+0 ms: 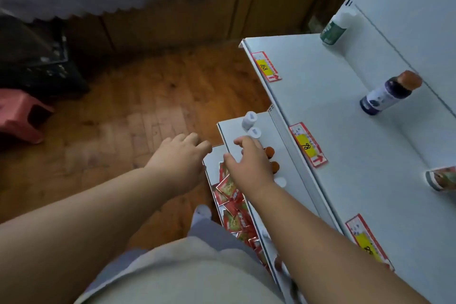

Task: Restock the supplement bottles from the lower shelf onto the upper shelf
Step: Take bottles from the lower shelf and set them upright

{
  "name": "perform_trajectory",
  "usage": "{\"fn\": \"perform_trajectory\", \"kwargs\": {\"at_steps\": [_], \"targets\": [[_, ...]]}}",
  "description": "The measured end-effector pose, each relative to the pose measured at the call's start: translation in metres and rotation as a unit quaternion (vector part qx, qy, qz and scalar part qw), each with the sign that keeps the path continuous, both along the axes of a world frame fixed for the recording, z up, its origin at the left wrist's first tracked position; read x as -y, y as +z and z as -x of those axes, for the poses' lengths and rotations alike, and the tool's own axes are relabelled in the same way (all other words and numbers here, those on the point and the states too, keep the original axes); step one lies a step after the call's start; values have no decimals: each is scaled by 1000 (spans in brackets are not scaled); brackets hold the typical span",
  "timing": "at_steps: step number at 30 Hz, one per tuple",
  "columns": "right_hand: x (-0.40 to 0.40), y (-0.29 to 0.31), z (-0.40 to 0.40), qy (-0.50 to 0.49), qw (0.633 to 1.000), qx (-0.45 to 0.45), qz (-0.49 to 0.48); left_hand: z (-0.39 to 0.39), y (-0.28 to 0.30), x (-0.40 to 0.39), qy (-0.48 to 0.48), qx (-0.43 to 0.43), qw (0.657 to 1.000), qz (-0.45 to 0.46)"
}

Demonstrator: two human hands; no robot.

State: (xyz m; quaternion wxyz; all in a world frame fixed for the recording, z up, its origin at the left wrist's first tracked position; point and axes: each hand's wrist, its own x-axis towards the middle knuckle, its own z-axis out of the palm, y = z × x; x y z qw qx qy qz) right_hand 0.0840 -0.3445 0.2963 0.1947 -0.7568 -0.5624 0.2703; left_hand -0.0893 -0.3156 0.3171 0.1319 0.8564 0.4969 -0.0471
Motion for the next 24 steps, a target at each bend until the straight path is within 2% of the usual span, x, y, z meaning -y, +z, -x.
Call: {"fn": "perform_trajectory", "kwargs": {"at_steps": [7,11,15,21,24], "targets": [[-100,-48,18,-33,997,54,52,26,-45,-119,-18,13,998,51],[-149,-89,25,-116,986,93,75,19,-88,-196,-103,27,991,75],[-178,-141,19,-201,968,96,112,3,-140,-259,-179,26,981,74],[-231,-210,-40,-256,950,157,86,-30,-211,-295,-216,29,972,83],[-250,-244,-64,-233,935,226,143,-45,-241,-301,-213,41,972,92]]}}
